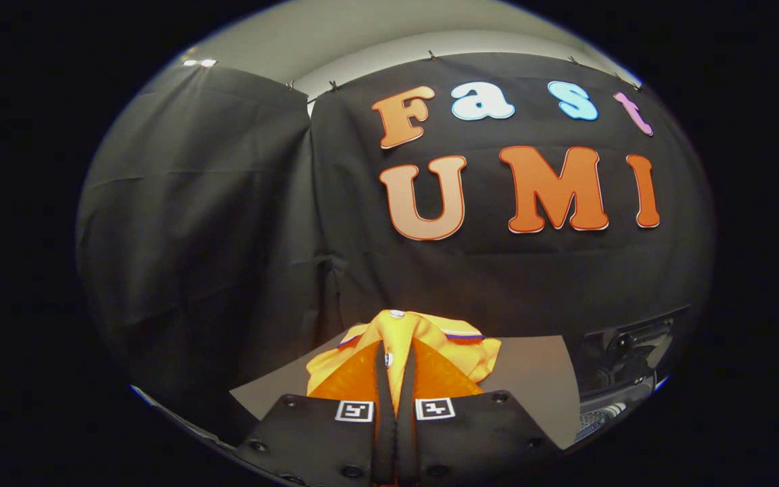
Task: Put the clothes into the washing machine and then close the washing machine lid.
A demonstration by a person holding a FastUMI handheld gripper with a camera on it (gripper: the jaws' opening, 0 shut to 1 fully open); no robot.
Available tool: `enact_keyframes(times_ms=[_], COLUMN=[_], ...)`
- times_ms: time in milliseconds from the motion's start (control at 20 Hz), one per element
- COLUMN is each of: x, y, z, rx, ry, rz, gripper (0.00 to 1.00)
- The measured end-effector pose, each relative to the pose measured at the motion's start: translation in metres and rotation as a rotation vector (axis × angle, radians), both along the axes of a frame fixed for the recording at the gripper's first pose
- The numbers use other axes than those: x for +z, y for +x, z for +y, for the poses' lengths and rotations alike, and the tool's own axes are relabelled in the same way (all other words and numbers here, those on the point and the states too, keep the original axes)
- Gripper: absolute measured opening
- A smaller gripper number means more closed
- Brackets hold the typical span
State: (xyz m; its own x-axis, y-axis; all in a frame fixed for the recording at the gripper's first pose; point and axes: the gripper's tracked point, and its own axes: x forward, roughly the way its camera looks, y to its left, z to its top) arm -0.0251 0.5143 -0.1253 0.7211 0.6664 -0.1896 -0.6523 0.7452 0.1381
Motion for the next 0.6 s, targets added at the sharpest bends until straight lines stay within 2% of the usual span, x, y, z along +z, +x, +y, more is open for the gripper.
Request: enact_keyframes(times_ms=[600], x=[0.072], y=[0.01], z=[-0.103], rx=[-0.02], ry=[0.082], rz=[-0.089], gripper=[0.09])
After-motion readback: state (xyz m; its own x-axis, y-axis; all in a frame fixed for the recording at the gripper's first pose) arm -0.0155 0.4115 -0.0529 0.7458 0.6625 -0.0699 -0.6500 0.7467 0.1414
